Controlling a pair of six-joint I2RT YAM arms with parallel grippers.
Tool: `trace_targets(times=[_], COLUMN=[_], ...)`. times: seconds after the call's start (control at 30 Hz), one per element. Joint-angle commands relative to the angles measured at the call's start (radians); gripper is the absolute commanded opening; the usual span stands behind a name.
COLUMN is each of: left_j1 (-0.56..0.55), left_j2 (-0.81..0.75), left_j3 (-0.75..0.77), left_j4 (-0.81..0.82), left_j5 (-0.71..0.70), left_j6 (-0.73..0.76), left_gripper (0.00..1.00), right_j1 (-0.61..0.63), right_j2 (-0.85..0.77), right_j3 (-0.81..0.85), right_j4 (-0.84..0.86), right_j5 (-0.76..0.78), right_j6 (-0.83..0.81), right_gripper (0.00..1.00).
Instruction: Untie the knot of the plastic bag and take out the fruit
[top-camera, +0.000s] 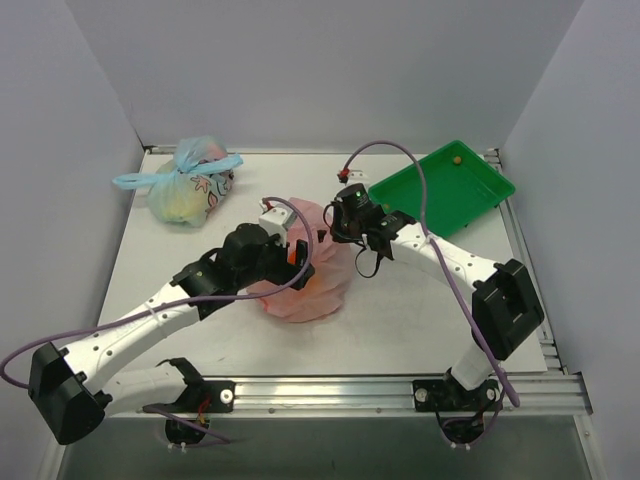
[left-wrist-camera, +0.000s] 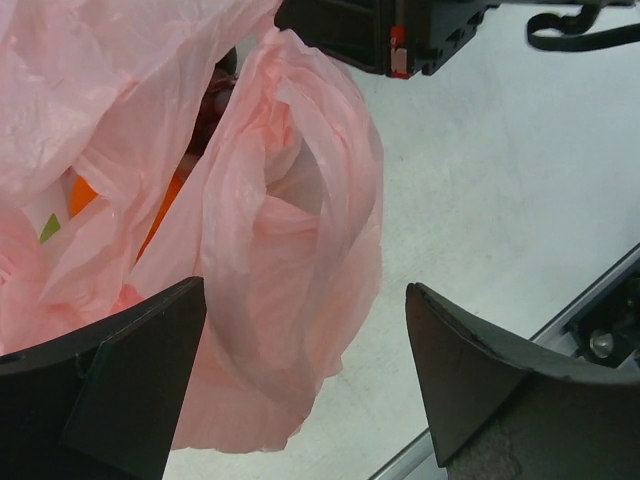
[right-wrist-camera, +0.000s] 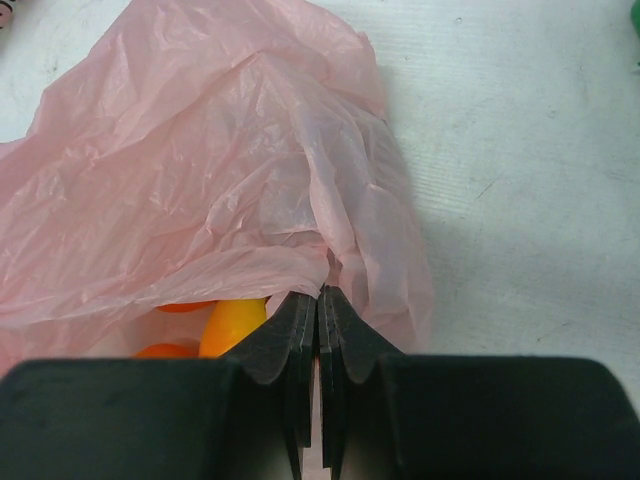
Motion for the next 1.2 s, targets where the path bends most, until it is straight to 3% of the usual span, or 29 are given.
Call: trace_targets(times=[0.0,0.13,0.37,0.57,0.7,0.8,0.83,0.9,0.93,1.03,1.17], left_j1=[-0.015,-0.038,-0.215,-0.23,-0.239,-0.247,-0.247,-0.247,-0.246,-0.243,-0.232], left_j2=[0.049,0.086,0.097,0.019,0.016,0.007,-0.002,-0.033,-0.044,-0.088,-0.131], left_j3=[-0.02,-0.085,-0.209,-0.322,-0.318,-0.295,-0.272,-0.246,-0.211,-0.154,-0.051], left_j4=[0.065,0.093,0.084,0.07,0.029,0.019,0.013,-0.002,-0.01,-0.048,-0.105], left_j5=[-0.038,-0.012,0.047,0.11,0.144,0.144,0.13,0.103,0.086,0.023,-0.06], left_j6=[0.055,0.031,-0.055,-0.156,-0.152,-0.146,-0.144,-0.147,-0.147,-0.15,-0.153], left_gripper=[0.92,0.92,0.81,0.75,0.74,0.81,0.88,0.93,0.97,0.97,0.97], right_j1=[0.008,0.006,-0.066,-0.17,-0.167,-0.153,-0.147,-0.121,-0.109,-0.06,0.023], right_j2=[-0.001,0.017,0.098,0.21,0.239,0.209,0.193,0.135,0.114,0.025,-0.084], right_j3=[0.011,0.026,0.132,0.27,0.354,0.358,0.347,0.299,0.283,0.198,0.106], right_j4=[0.011,0.011,0.008,-0.022,-0.068,-0.088,-0.092,-0.106,-0.112,-0.137,-0.172], right_j5=[0.006,0.006,-0.037,-0.097,-0.097,-0.123,-0.119,-0.105,-0.097,-0.045,0.061], right_j6=[-0.004,-0.01,0.002,0.076,0.038,0.003,-0.007,-0.033,-0.039,-0.044,-0.035], right_gripper=[0.0,0.0,0.0,0.0,0.0,0.1,0.19,0.3,0.42,0.59,0.62])
